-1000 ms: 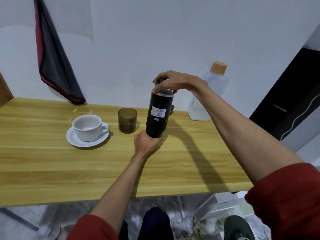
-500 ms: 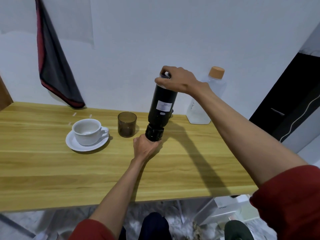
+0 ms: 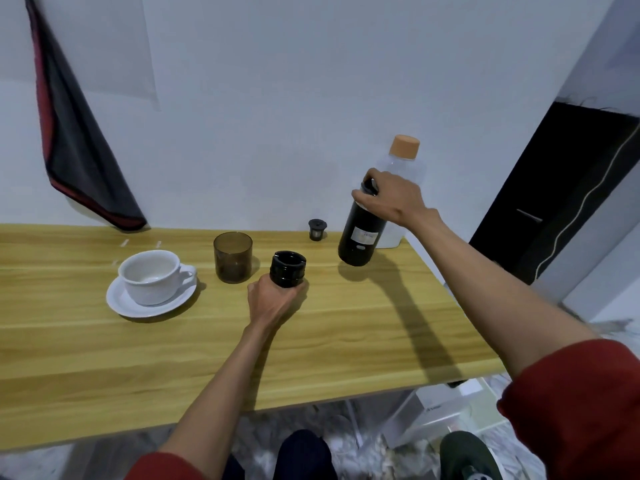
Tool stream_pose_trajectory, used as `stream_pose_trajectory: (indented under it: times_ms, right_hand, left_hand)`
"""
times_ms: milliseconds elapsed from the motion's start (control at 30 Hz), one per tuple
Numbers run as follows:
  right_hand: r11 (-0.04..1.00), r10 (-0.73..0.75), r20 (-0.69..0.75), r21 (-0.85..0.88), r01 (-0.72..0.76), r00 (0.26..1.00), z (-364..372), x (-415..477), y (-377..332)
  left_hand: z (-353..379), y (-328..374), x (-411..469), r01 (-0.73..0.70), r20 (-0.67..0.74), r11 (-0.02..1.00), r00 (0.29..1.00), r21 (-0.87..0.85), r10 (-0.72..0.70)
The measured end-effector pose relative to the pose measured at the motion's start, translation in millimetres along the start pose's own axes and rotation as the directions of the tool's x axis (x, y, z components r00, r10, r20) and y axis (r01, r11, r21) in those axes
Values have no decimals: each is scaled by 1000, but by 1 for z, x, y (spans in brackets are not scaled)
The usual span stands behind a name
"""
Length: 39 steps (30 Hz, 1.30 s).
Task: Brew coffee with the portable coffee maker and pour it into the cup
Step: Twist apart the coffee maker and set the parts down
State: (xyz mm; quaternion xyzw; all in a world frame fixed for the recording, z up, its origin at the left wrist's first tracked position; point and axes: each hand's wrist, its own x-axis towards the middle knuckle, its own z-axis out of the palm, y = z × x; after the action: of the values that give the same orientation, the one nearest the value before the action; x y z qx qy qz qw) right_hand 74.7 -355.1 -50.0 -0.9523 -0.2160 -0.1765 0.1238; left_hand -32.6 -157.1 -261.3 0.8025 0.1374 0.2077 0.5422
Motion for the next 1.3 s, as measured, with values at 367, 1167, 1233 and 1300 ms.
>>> stream_pose_trajectory:
  times_ms: [367,1167,1233,1300]
  right_hand:
    - [992,53,18,-115,-51,998,30,-17,44]
    - [974,91,313,-224,-19,945,34,-3,57]
    - [945,165,382,-325,-35,909,27,8,50]
    - [921,192,389,-390,-28,901,24,19,41]
  left_hand:
    - [2,0,2,-20,-13,998,1000,51,20]
    - [5,4,8,24,-29,997,999,73,-22]
    - [4,7,11,48,-2,999,999,15,-48]
    - [3,8,18,60,22,997,998,-49,-59]
